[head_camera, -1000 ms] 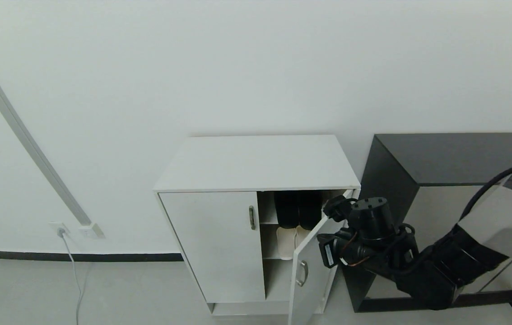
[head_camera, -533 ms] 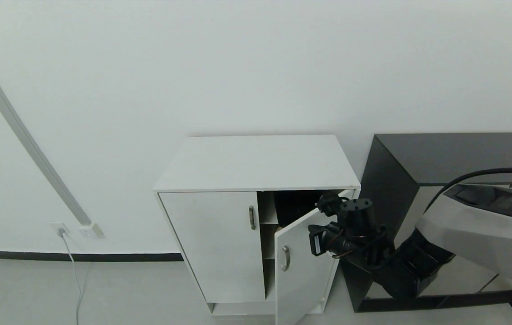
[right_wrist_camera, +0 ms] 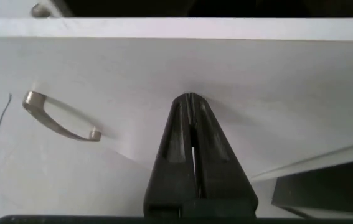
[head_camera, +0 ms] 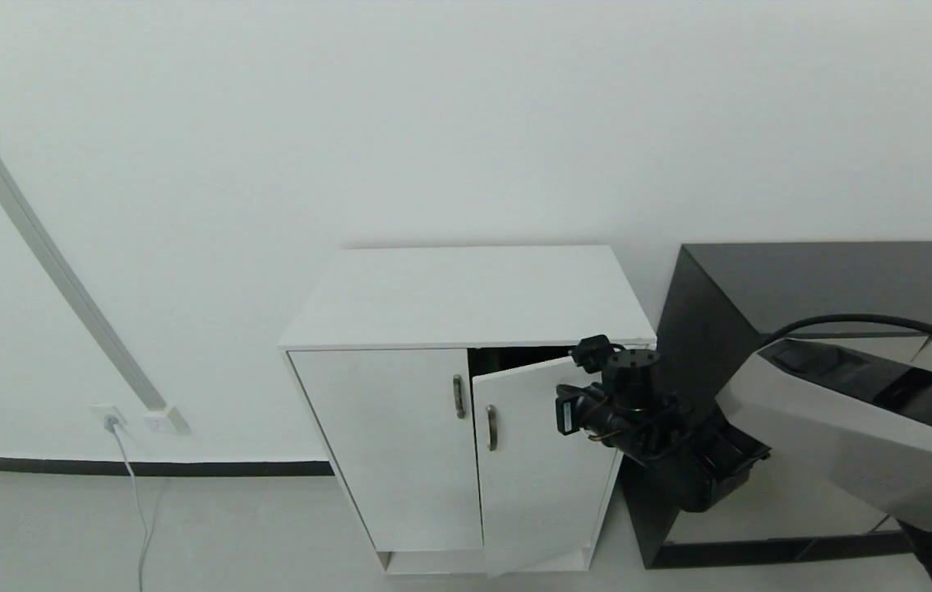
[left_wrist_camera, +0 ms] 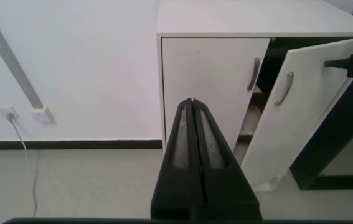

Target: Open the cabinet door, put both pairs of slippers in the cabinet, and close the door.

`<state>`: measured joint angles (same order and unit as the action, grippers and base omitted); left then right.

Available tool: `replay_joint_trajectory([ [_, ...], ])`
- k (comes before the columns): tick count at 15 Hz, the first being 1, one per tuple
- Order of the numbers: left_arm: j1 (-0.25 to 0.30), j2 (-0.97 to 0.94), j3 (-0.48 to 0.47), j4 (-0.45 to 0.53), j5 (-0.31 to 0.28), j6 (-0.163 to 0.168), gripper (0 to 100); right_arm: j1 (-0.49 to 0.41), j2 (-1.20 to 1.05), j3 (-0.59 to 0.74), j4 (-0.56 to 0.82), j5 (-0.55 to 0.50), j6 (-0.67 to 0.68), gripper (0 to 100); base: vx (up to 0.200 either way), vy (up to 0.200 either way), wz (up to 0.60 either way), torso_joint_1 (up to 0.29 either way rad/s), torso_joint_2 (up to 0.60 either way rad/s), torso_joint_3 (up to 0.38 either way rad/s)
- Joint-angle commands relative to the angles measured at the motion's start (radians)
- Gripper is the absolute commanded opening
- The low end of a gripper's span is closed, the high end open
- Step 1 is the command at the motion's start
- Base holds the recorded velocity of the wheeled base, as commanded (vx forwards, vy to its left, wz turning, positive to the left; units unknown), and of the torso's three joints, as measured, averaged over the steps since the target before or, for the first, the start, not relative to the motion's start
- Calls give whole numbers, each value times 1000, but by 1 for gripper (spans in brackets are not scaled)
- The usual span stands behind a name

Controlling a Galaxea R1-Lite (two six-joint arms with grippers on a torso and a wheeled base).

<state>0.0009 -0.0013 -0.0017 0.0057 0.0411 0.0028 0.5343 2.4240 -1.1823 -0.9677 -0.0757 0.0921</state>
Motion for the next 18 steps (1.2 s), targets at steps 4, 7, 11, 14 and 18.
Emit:
replay_joint_trajectory([
  [4,1,1,0,0,0,0,0,-23,47,-62,1,1,0,0,0,0,0,0,0,0],
  [7,1,1,0,0,-6,2,0,-27,56,-89,6,1,-2,0,0,0,0,0,0,0],
  [11,1,1,0,0,-6,0,0,-31,76,-122,4,-1,-5,0,0,0,0,0,0,0],
  [14,1,1,0,0,-6,0,0,-39,79,-131,6,1,-5,0,0,0,0,0,0,0],
  [18,1,1,0,0,-6,0,0,-42,79,-131,4,-1,-5,0,0,0,0,0,0,0],
])
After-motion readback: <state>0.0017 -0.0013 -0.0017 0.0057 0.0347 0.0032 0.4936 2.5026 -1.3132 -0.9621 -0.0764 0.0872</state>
